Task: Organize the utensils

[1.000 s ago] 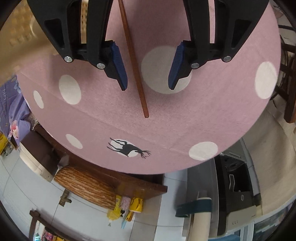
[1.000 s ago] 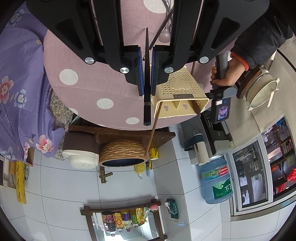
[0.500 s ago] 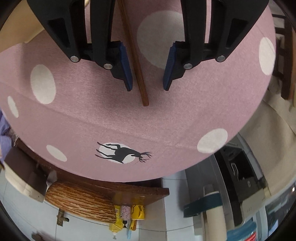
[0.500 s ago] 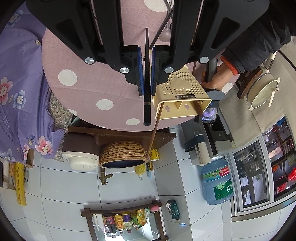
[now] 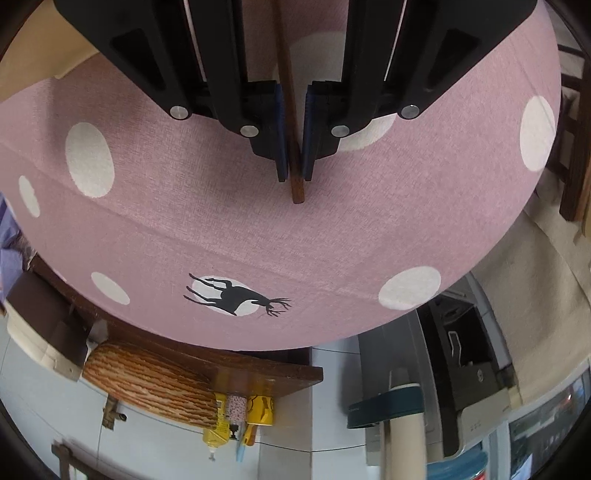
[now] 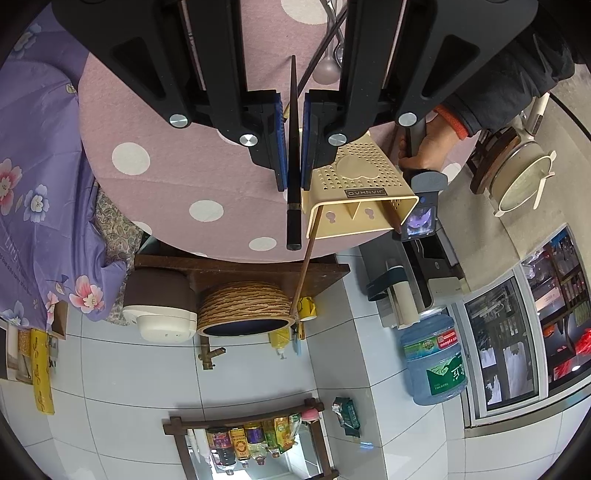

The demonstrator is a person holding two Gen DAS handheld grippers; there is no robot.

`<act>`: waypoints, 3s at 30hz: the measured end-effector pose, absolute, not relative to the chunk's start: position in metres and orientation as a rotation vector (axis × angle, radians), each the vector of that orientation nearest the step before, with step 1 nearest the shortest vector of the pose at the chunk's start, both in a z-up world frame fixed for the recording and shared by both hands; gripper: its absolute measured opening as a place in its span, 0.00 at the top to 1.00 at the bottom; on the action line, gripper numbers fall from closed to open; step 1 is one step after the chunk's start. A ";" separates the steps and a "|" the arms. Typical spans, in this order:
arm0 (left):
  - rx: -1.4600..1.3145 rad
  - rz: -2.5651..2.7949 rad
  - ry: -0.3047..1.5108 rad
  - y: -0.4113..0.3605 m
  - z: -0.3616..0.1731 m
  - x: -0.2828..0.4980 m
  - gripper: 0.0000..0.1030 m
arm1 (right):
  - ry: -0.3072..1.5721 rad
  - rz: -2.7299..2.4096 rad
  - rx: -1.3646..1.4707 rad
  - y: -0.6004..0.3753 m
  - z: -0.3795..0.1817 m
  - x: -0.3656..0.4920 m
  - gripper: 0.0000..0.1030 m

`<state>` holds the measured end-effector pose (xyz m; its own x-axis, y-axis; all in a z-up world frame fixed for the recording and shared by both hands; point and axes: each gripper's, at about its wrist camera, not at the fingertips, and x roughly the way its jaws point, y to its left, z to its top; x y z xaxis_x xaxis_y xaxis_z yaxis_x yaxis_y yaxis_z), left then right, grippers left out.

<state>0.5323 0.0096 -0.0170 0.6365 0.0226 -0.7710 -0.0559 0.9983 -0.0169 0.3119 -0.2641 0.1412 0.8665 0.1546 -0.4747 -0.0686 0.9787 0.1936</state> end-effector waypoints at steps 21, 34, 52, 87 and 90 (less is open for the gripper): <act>-0.142 -0.247 0.494 0.048 0.131 0.330 0.92 | 0.471 0.203 0.177 -0.247 0.158 0.286 0.92; -0.176 -0.347 0.402 0.041 0.177 0.298 0.92 | 0.450 0.212 0.146 -0.240 0.180 0.288 0.92; -0.172 -0.261 0.193 -0.023 0.265 0.363 0.92 | 0.270 0.104 0.113 -0.220 0.265 0.382 0.92; -0.113 -0.258 0.578 -0.026 0.103 0.339 0.22 | 0.552 0.008 0.119 -0.228 0.120 0.364 0.58; -0.079 -0.262 0.645 -0.024 0.077 0.324 0.23 | 0.624 0.001 0.120 -0.229 0.090 0.351 0.58</act>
<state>0.3237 -0.0237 0.0773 0.7673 -0.2656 -0.5837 0.2167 0.9640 -0.1539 0.3507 -0.2290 0.0899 0.8121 0.0372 -0.5824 0.0349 0.9931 0.1120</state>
